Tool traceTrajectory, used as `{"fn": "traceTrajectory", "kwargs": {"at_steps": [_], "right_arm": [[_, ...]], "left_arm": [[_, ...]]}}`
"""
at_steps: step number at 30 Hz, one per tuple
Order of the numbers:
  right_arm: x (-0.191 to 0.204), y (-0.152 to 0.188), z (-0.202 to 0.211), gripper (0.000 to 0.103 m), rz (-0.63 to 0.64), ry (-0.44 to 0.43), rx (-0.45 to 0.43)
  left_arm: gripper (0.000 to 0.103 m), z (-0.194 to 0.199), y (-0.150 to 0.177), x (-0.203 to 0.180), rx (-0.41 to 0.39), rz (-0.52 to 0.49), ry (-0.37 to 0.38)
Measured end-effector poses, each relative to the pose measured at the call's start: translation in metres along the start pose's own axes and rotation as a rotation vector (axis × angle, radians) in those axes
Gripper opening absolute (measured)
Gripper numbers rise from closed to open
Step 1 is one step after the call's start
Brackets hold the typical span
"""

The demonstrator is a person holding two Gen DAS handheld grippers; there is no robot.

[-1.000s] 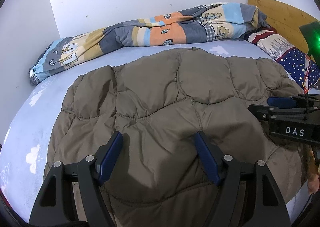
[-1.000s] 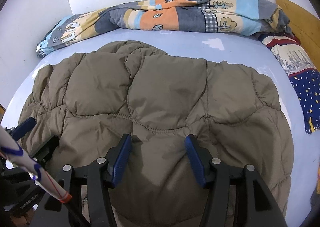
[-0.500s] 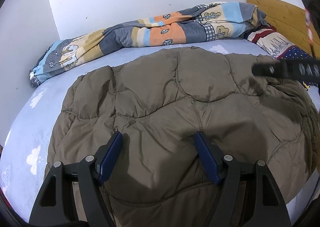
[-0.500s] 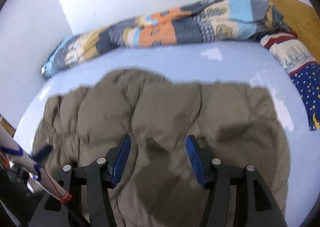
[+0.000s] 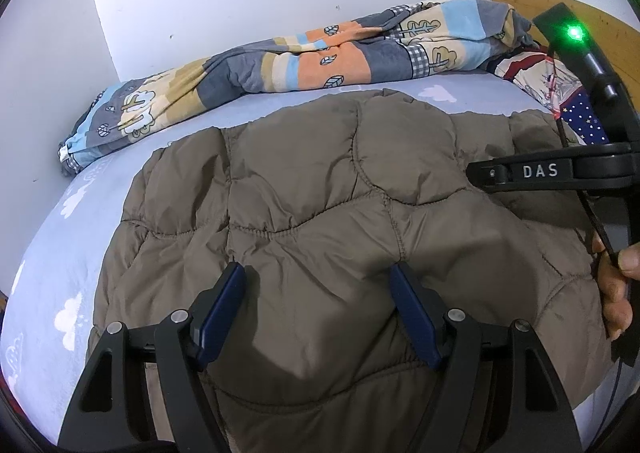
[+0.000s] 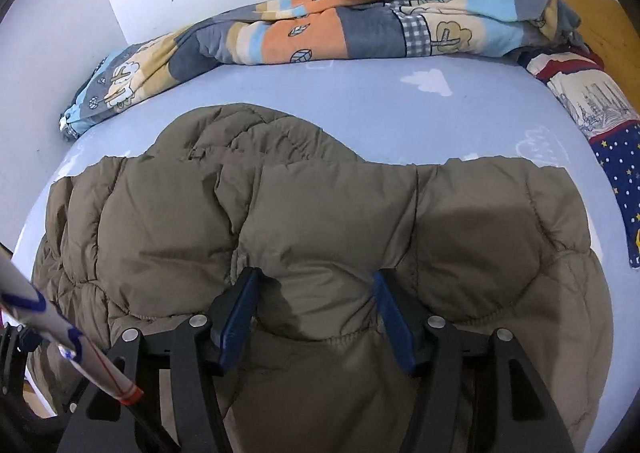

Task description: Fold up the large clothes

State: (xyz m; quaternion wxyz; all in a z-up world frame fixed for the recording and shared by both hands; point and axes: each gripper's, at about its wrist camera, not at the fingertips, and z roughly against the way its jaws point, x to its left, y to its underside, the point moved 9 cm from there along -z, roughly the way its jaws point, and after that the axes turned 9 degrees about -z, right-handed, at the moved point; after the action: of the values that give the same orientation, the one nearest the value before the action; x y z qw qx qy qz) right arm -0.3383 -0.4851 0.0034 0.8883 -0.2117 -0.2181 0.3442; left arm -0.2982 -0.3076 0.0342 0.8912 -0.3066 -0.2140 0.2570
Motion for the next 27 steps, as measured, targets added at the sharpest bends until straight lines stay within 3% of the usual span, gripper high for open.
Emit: {"fn": "traceTrajectory", "kwargs": {"at_steps": [7, 11, 14, 18, 21, 27], "right_arm": [[-0.002, -0.002, 0.038, 0.065, 0.003, -0.039, -0.069], [-0.019, -0.005, 0.056, 0.063, 0.000, -0.009, -0.103], [-0.037, -0.001, 0.052, 0.045, -0.009, 0.025, -0.066], [-0.055, 0.011, 0.033, 0.044, -0.015, 0.062, 0.009], [-0.057, 0.012, 0.026, 0.045, -0.004, 0.082, 0.016], [-0.057, 0.008, 0.039, 0.045, -0.049, 0.059, -0.011]], "left_arm": [[0.074, 0.003, -0.005, 0.005, -0.012, 0.029, 0.024], [0.074, 0.004, -0.013, 0.028, -0.028, 0.076, 0.004], [0.074, -0.011, -0.006, 0.051, 0.032, 0.144, -0.012], [0.074, -0.034, 0.006, 0.060, 0.111, 0.218, 0.031], [0.074, -0.040, 0.005, 0.059, 0.119, 0.195, 0.019], [0.074, -0.023, 0.008, 0.065, 0.098, 0.263, 0.053]]}}
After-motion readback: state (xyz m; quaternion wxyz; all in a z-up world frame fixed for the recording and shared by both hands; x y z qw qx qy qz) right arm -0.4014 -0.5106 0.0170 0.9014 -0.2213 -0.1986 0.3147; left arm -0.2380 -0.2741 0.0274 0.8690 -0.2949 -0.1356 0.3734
